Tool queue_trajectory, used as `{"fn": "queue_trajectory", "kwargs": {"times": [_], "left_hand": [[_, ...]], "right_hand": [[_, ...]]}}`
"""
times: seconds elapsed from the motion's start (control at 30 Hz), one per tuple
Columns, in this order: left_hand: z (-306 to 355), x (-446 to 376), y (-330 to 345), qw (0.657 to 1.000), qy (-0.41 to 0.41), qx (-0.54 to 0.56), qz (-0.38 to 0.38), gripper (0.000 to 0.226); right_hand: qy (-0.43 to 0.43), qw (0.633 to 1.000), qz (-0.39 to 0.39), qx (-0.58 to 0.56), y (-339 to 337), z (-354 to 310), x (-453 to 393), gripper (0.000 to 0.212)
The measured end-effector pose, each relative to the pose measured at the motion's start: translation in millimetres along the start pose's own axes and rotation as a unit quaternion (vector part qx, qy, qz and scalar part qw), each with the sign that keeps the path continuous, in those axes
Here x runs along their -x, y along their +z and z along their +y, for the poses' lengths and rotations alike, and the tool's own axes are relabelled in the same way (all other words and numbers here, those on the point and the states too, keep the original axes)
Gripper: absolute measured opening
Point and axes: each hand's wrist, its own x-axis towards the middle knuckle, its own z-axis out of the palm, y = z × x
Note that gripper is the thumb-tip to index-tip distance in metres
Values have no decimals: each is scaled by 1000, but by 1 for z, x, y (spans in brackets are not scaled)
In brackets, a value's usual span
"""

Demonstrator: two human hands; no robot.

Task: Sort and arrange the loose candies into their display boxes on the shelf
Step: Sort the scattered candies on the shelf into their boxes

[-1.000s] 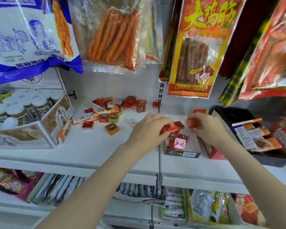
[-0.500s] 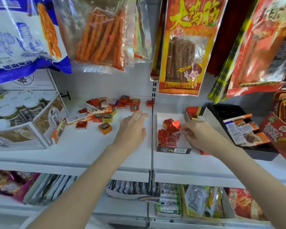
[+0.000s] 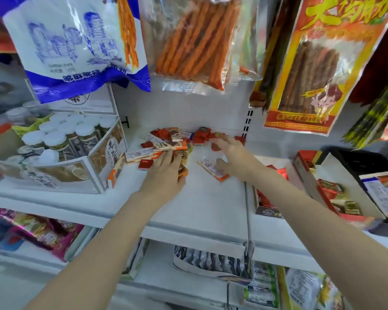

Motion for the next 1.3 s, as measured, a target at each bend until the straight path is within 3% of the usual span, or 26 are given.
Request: {"fn": "queue_trajectory", "kwargs": {"times": [0.1, 0.2, 0.23, 0.33, 0.43, 0.47, 0.57, 0.67, 0.73, 0.87, 0.97, 1.13, 1.23, 1.3], "left_hand": [[-3, -1, -2, 1000, 4, 13, -2, 57], [-3, 1, -7, 999, 43, 15, 6, 49], [-3, 2, -9, 998, 61, 16, 2, 47], [-9, 8, -14, 995, 89, 39, -24, 39], [-17, 9, -18, 993, 89, 70, -20, 36], [-19, 8, -18, 993, 81, 86, -13, 43], [-23, 4, -17, 991, 57, 123, -7, 75], [-24, 0, -16, 988, 55, 140, -43, 80], [-23, -1, -15, 989, 55, 124, -53, 78], [-21, -3, -11, 994, 52, 91, -34, 72], [-20, -2, -10, 994, 58, 93, -27, 71], [-15, -4, -13, 991, 84, 71, -72, 69], [-11, -7, -15, 992, 76, 60, -85, 61], [-9, -5, -16, 993, 47, 86, -68, 58]], "right_hand": [[48, 999, -11, 22, 11, 2, -35, 51], [58, 998, -29, 25, 16, 1, -49, 13], [48, 999, -14, 17, 16, 2, -51, 11], [16, 999, 28, -27, 19, 0, -52, 37], [-7, 999, 10, -52, 20, -10, -51, 24], [-11, 998, -1, -59, 19, -13, -52, 16], [-13, 997, -40, -71, 22, -24, -61, 45], [-9, 997, -52, -61, 29, -35, -67, 63], [-1, 998, -28, -64, 31, -42, -67, 61], [57, 992, 22, -108, 33, -46, -65, 36], [67, 992, 52, -96, 22, -36, -57, 36], [-26, 997, -69, -34, -3, -27, -12, 57], [-17, 992, -122, -32, 4, -33, 0, 55], [0, 994, -110, -23, 10, -41, 1, 51]]}}
